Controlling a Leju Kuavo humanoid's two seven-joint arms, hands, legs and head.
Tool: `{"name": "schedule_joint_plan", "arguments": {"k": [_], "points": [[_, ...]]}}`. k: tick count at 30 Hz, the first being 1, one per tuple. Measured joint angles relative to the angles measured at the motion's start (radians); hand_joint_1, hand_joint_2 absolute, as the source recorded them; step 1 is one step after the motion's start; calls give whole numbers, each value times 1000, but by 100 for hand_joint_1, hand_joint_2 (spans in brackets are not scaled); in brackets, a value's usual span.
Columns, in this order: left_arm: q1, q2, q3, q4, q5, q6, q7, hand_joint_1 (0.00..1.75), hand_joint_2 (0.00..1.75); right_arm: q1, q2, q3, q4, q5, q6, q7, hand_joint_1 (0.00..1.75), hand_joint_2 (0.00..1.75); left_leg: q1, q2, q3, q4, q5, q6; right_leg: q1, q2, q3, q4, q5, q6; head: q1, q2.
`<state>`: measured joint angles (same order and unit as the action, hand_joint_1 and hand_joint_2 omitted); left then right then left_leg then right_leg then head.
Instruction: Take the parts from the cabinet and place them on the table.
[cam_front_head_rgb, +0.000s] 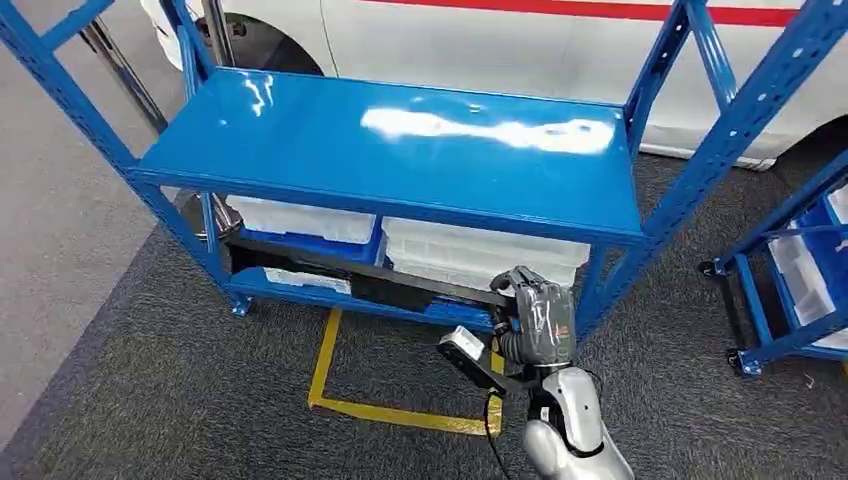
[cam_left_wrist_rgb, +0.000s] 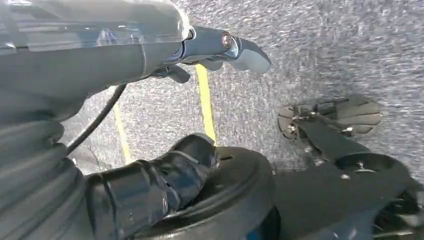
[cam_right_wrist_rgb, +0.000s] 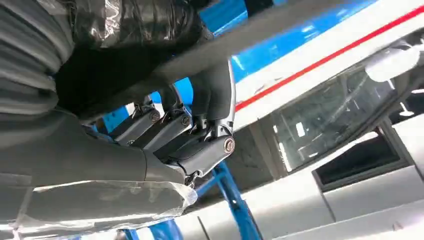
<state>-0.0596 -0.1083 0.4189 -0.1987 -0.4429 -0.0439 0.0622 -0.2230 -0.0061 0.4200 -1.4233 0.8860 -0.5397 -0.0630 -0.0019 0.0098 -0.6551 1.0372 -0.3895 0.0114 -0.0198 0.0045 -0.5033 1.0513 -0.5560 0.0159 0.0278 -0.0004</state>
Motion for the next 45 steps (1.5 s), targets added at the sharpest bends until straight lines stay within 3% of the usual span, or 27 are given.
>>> {"name": "schedule_joint_plan", "arguments": {"k": [3, 5, 7, 8, 9, 10, 12, 14, 15, 18, 19, 20, 22, 23, 25, 27, 28, 29, 30, 33, 34, 36, 38, 39, 41, 43, 45], "points": [[7, 0, 10, 1, 0, 0, -3, 0, 175, -2, 5, 0, -2, -173, 80, -53, 155, 175, 9, -4, -10, -4, 26, -17, 2, -4, -23, -10, 29, -27, 3, 0], [7, 0, 16, 1, -1, -1, -6, 0, 175, -3, 13, 0, -9, -302, 148, -92, 155, 175, 12, -6, -36, 57, -90, -26, 2, -8, -51, -10, 56, -44, 1, 0], [6, 0, 21, 1, -3, -2, -6, 0, 175, -2, 19, 0, -12, -429, 227, -123, 155, 175, 12, -6, -60, 197, -212, -31, 7, -8, -84, -9, 83, -48, 1, 0], [5, 0, 25, 1, -6, -3, -7, 0, 175, 1, 21, 0, -12, -509, 277, -139, 155, 175, 12, -6, -65, 258, -233, -30, 10, -8, -100, -7, 96, -48, 1, 0], [5, 0, 29, 1, -10, -4, -8, 0, 175, 5, 21, 0, -12, -602, 337, -154, 155, 175, 12, -6, -58, 294, -221, -29, 12, -9, -119, -6, 108, -48, 1, 0], [5, 0, 32, 1, -13, -4, -8, 0, 175, 12, 23, 0, -12, -665, 381, -166, 155, 175, 12, -6, -34, 292, -182, -26, 14, -10, -137, -3, 120, -48, 1, 0], [5, 0, 35, 1, -16, -4, -9, 0, 175, 19, 29, 0, -12, -744, 430, -183, 155, 175, 10, -6, 69, 182, -112, -19, 16, -11, -166, 1, 141, -45, 1, 0], [2, 1, 37, 1, -21, -6, -10, 0, 175, 24, 31, 0, -12, -842, 503, -193, 155, 175, 1, -10, 196, -2, -155, -4, 20, -9, -179, 3, 158, -37, 1, 0], [1, 1, 39, 1, -22, -9, -10, 0, 175, 29, 32, 0, -12, -903, 543, -197, 155, 175, 2, -11, 219, -47, -171, -4, 18, -13, -181, 1, 170, -31, 2, 0], [2, -1, 42, 1, -31, -14, -11, 0, 175, 51, 39, 0, -12, -1041, 638, -201, 155, 175, -2, -11, 196, -60, -140, 11, 18, -14, -180, -21, 209, -12, 2, 0], [-2, -4, 43, 1, -32, -16, -11, 0, 175, 56, 39, 0, -11, -1058, 652, -201, 155, 175, 4, -1, 192, -64, -123, 17, 15, -8, -188, -10, 180, -8, 2, 0], [-3, -4, 44, 1, -32, -16, -11, 0, 175, 60, 40, 1, -11, -1065, 661, -201, 155, 175, 5, 0, 177, -65, -111, 31, 14, -7, -198, 23, 118, -5, 3, 0], [-2, -4, 46, 1, -32, -15, -11, 0, 175, 70, 40, 2, -9, -1071, 661, -200, 155, 175, 2, 3, 145, -58, -88, 37, 10, -6, -222, 153, -9, 0, 3, 0], [-2, -4, 47, 1, -32, -16, -11, 0, 175, 72, 39, 2, -7, -1071, 661, -199, 155, 175, 1, 3, 123, -52, -75, 36, 9, -6, -233, 230, -40, 3, 2, 0], [-3, -4, 48, 1, -32, -16, -11, 0, 175, 78, 39, 2, -3, -1071, 663, -198, 155, 175, 1, 4, 79, -36, -54, 33, 6, -6, -221, 296, 9, 6, 2, 0], [-3, -5, 50, 1, -32, -16, -11, 0, 175, 79, 39, 2, -3, -1071, 664, -198, 155, 175, 3, 4, 38, -17, -38, 26, 2, -7, -144, 223, 79, 7, 2, 0], [-3, -5, 51, 1, -33, -16, -11, 0, 175, 78, 39, 2, -3, -1071, 664, -198, 155, 175, 3, 3, 20, -5, -32, 21, 0, -7, -72, 136, 76, 6, 2, 0], [-3, -4, 53, 1, -33, -16, -11, 0, 175, 76, 40, 2, -3, -1071, 666, -198, 155, 175, -2, 2, 7, 4, -27, 14, 3, -7, -10, 36, 16, 4, 3, 0], [-2, -5, 54, 1, -33, -16, -11, 0, 175, 76, 41, 2, -4, -1076, 672, -198, 155, 175, -1, 2, 5, 9, -21, 9, 9, -5, 17, -17, -11, 0, 1, 0], [1, -5, 57, 1, -34, -16, -11, 0, 175, 82, 41, 3, -3, -1124, 709, -198, 155, 175, 3, 2, -3, -2, 14, -12, 14, -7, -9, -19, 17, -20, 2, 0], [-1, -4, 58, 2, -34, -16, -11, 0, 175, 82, 43, 6, -3, -1135, 722, -200, 155, 175, 9, -1, -10, 8, -7, -17, 8, -14, -17, -23, 31, -30, 2, 0], [0, -4, 58, 1, -35, -18, -11, 0, 175, 87, 50, 18, -3, -1157, 753, -205, 155, 175, 10, -3, -37, 85, -124, -24, 8, -14, -45, -23, 54, -46, 0, 0], [-1, -4, 58, 2, -35, -19, -11, 0, 175, 95, 54, 35, -3, -1182, 785, -216, 155, 175, 11, -3, -56, 223, -221, -30, 11, -14, -75, -22, 78, -46, 0, 0], [-2, -4, 58, 1, -39, -20, -11, 0, 175, 102, 56, 45, -3, -1196, 805, -223, 155, 175, 11, -3, -56, 280, -227, -32, 11, -15, -90, -21, 91, -45, 0, 0], [-2, -4, 58, 2, -45, -23, -11, 0, 175, 114, 56, 65, -3, -1208, 825, -236, 155, 175, 11, -3, -14, 279, -159, -31, 11, -17, -122, -18, 113, -42, 0, 0], [-4, -11, 58, 1, -54, -18, -11, 0, 175, 124, 61, 78, -3, -1217, 838, -248, 155, 175, 11, -4, 97, 143, -105, -26, 11, -15, -150, -15, 136, -36, 0, 0], [-8, -19, 58, 1, -58, -15, -10, 0, 175, 129, 66, 87, -11, -1227, 852, -267, 155, 175, 4, -10, 223, -49, -161, -14, 16, -15, -163, -13, 155, -25, 1, 0]]}}
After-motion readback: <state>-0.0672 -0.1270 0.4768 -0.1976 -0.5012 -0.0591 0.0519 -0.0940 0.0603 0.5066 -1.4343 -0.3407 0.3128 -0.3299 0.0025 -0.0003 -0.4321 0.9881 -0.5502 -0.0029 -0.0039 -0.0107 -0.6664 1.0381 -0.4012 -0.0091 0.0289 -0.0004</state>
